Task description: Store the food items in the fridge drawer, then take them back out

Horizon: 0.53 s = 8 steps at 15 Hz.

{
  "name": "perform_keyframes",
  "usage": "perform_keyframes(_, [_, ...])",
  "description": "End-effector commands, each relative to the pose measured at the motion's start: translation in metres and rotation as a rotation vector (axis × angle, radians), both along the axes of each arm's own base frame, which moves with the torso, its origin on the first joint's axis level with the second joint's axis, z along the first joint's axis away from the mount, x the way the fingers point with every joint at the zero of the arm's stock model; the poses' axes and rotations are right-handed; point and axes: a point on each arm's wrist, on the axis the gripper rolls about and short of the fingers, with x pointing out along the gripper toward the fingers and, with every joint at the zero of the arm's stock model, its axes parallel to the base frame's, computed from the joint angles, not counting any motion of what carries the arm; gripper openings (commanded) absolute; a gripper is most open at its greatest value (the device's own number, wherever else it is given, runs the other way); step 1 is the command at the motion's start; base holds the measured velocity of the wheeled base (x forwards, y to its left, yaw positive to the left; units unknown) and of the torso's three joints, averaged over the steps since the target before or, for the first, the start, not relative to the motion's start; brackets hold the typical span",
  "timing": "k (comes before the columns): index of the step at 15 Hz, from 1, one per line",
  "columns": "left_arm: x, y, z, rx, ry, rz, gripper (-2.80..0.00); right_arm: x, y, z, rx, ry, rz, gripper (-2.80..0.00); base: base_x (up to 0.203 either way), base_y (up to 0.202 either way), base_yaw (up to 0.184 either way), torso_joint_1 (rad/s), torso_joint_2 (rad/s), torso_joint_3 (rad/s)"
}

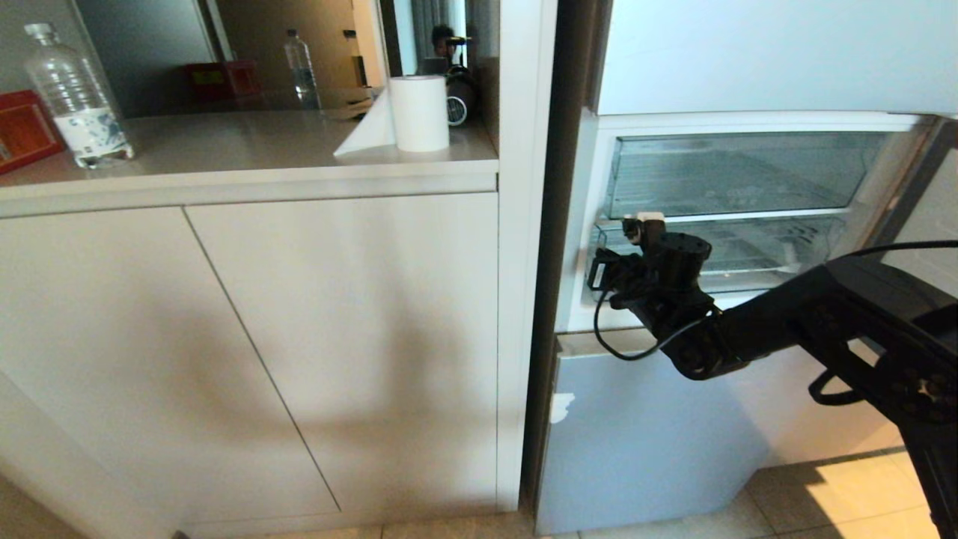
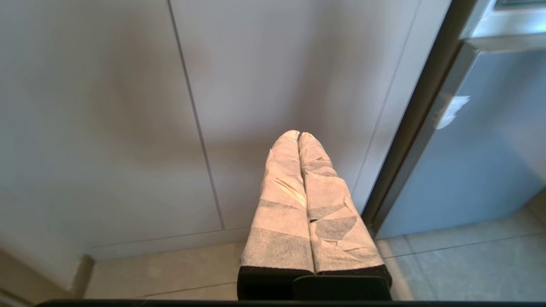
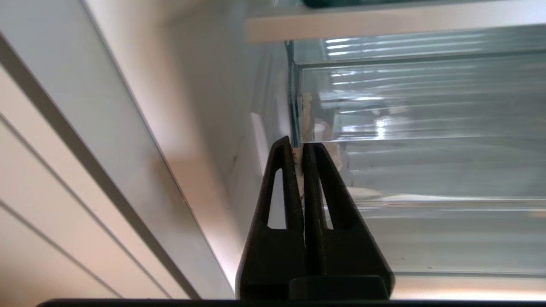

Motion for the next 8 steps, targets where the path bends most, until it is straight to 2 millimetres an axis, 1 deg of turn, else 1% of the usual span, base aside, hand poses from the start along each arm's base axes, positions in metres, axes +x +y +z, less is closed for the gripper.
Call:
perform_keyframes(1, [0.0,0.0,0.0,0.0,0.0,0.001,-2.8,-0.003,-0.001,0.005,0.011,-0.012,-0.002,-2.8,0.0,0.0,0.0,0.0,0.0,0.0])
perform_keyframes(5, [0.0,0.0,0.0,-0.001,0.0,0.002,-2.8,-0.022,-0.009,0.007,0.013,0.013,0.001,-2.8,0.0,0.0,0.0,0.0,0.0,0.0])
perform_keyframes(8, [0.0,0.0,0.0,0.0,0.0,0.001,-2.8,-0.043,-0.018,0.002,0.006,0.034,0.001,-2.8,0.0,0.0,0.0,0.0,0.0,0.0])
